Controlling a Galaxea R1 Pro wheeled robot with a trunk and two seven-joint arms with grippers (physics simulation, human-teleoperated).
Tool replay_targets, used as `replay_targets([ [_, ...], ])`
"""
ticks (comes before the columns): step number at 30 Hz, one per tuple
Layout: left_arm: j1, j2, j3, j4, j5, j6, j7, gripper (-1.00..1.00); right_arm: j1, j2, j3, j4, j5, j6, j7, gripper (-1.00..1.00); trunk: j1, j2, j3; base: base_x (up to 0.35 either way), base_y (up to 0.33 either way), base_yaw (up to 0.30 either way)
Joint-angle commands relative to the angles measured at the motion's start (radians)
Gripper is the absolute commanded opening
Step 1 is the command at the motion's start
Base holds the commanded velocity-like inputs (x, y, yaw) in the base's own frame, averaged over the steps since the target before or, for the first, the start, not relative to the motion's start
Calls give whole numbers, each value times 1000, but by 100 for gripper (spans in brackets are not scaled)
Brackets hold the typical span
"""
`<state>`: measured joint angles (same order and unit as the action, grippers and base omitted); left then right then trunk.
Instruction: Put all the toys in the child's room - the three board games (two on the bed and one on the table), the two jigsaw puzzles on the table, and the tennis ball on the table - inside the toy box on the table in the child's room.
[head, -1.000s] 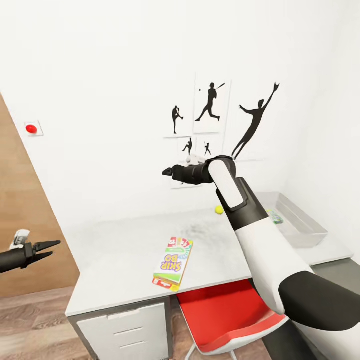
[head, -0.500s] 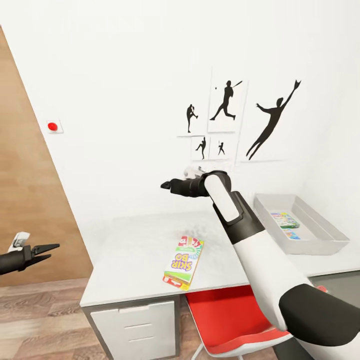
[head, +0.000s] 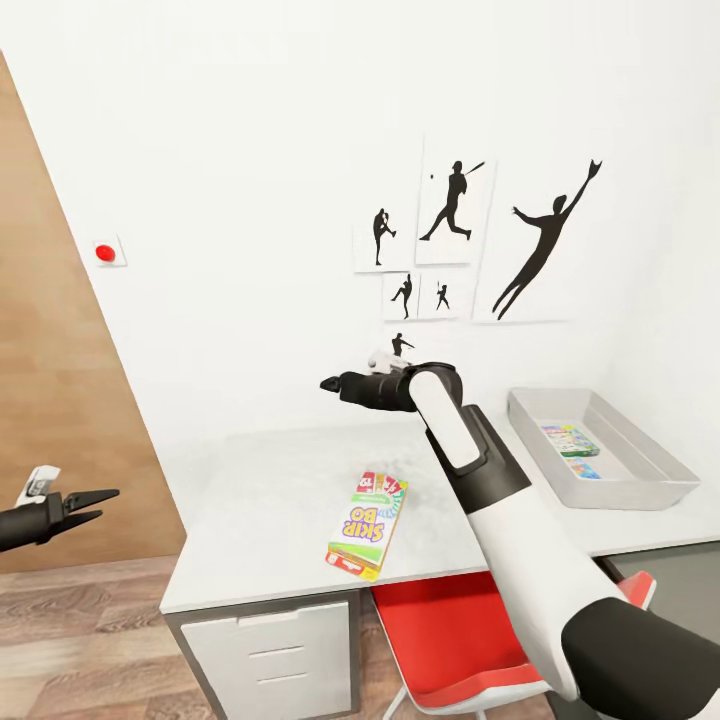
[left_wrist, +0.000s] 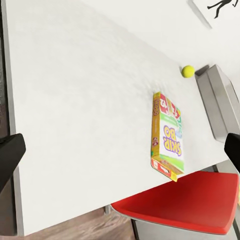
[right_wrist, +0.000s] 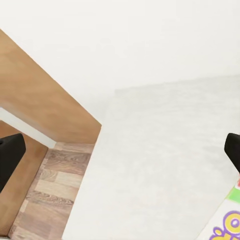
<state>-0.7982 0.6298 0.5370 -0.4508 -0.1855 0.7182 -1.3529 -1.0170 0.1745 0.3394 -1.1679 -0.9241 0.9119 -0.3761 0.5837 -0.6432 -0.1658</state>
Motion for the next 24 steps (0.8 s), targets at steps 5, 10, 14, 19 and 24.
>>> replay_targets([
  [5,0,-2,6,0,-10,10,-6,100,1,0,0,-5,-10,1,-10,100,0,-2,-2,0,0,0],
  [10,0,-3,6,1,-10,6,-7,100,10,0,0,-8,-10,1,-11,100,0,-2,-2,0,0,0],
  [14,0,-5,6,3,-10,-3,-8,100,14,0,0,-11,-9,1,-11,100,0,-2,-2,0,0,0],
  [19,0,-5,6,4,-11,-12,-8,100,20,0,0,-12,-9,1,-12,100,0,-2,-2,0,0,0],
  [24,0,-4,7,4,-11,-12,-9,100,53,0,-1,-8,-9,0,-12,100,0,-2,-2,1,0,0],
])
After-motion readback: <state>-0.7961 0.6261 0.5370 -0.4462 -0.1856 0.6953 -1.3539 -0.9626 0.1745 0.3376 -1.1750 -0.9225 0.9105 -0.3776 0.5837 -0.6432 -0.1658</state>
